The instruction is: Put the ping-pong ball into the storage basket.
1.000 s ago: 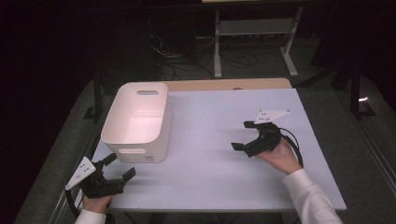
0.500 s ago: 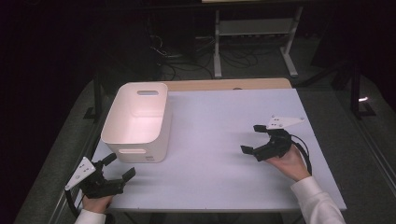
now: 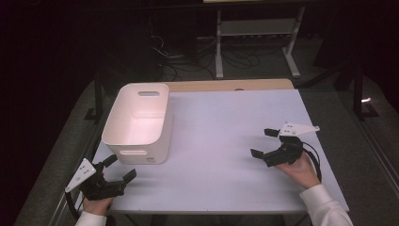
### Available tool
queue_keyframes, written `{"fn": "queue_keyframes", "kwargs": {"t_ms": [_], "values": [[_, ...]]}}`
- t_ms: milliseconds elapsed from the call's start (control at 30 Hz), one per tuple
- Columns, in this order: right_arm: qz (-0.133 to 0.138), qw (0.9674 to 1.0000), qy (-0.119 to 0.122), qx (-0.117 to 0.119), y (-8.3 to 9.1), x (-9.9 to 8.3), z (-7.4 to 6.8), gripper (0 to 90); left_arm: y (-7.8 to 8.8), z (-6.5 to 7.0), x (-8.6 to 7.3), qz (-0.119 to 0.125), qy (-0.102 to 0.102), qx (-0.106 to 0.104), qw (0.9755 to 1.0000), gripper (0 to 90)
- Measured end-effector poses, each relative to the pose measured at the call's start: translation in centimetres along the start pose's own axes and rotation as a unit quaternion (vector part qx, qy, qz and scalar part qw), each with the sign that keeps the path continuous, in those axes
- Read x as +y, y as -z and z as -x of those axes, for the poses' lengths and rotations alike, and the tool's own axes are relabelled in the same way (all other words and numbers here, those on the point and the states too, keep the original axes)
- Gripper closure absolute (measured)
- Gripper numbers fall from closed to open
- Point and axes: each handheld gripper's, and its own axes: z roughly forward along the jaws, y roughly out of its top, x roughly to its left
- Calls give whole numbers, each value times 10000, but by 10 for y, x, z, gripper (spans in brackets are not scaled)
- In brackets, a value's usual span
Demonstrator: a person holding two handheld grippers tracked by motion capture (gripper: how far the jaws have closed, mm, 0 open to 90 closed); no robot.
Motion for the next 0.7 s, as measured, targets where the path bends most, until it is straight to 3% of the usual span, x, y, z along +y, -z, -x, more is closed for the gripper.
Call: {"fn": "queue_keyframes", "kwargs": {"t_ms": [300,400,700], "values": [[430,9989,-109,-149,23,-12,6,0,0,0,0,-10,5,4,10000,0],[489,9985,-198,-171,27,-17,8,0,0,0,0,1,3,-1,10000,0],[626,9974,-103,-344,38,-26,8,0,-1,0,0,18,5,-12,10000,0]]}}
